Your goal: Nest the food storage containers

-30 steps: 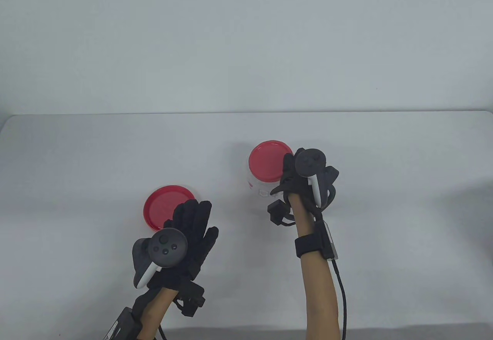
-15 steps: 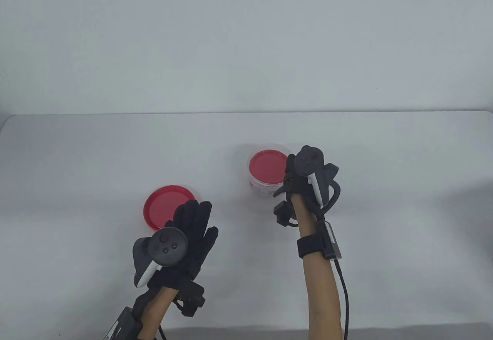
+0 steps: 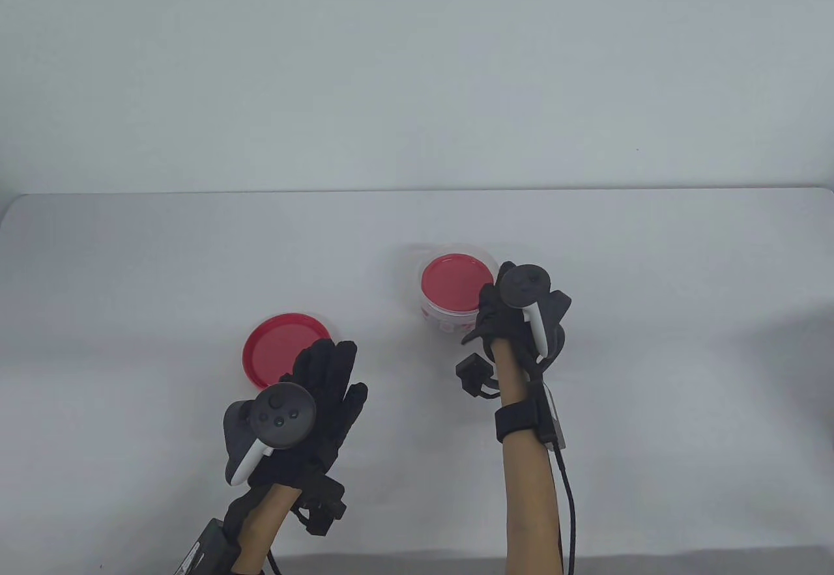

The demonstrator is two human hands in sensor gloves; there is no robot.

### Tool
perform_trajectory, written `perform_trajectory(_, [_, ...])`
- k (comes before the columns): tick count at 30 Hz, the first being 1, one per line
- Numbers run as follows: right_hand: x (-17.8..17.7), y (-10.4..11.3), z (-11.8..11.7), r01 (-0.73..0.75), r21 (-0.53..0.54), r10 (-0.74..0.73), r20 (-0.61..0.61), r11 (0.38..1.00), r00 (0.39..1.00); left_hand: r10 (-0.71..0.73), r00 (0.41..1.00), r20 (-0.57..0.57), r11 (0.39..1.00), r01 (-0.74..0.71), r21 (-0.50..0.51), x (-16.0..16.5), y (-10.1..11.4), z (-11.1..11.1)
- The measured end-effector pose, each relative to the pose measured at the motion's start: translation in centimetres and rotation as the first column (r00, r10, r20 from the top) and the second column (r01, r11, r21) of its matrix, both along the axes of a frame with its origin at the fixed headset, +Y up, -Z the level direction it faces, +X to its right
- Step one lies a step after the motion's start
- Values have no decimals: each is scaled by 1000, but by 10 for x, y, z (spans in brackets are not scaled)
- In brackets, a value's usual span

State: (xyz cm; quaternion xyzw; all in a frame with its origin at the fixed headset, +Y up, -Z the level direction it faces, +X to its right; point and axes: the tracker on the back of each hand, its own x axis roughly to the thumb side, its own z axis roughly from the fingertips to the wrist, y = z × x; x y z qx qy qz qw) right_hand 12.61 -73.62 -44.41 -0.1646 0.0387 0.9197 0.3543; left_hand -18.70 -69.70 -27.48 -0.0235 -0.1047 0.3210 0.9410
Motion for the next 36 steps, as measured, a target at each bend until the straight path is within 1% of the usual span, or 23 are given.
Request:
perform_trajectory(5, [2,-2,16,36,-11,-36,-46,999,998,-5,1000,-2,1000,5,-7,0,-1,0])
perform_trajectory(9, [4,-5,40,109,-25,-111,-112,994,987,-16,1000,-2,1000,16,-6,1,-1,0])
perform_trajectory(17, [2,-8,93,137,-29,-140,-227,990,964,-38,999,-2,999,38,-2,2,-2,2])
perform_trajectory(22, [-2,-10,119,160,-29,-161,-283,987,945,-55,998,3,998,55,-8,4,-5,2])
perform_trajectory(30, [-8,-13,147,176,-21,-173,-350,984,921,-82,997,13,997,82,-14,8,-7,3])
perform_trajectory(36, [-8,-16,156,208,-22,-202,-369,978,907,-74,997,13,996,75,-41,8,-9,2])
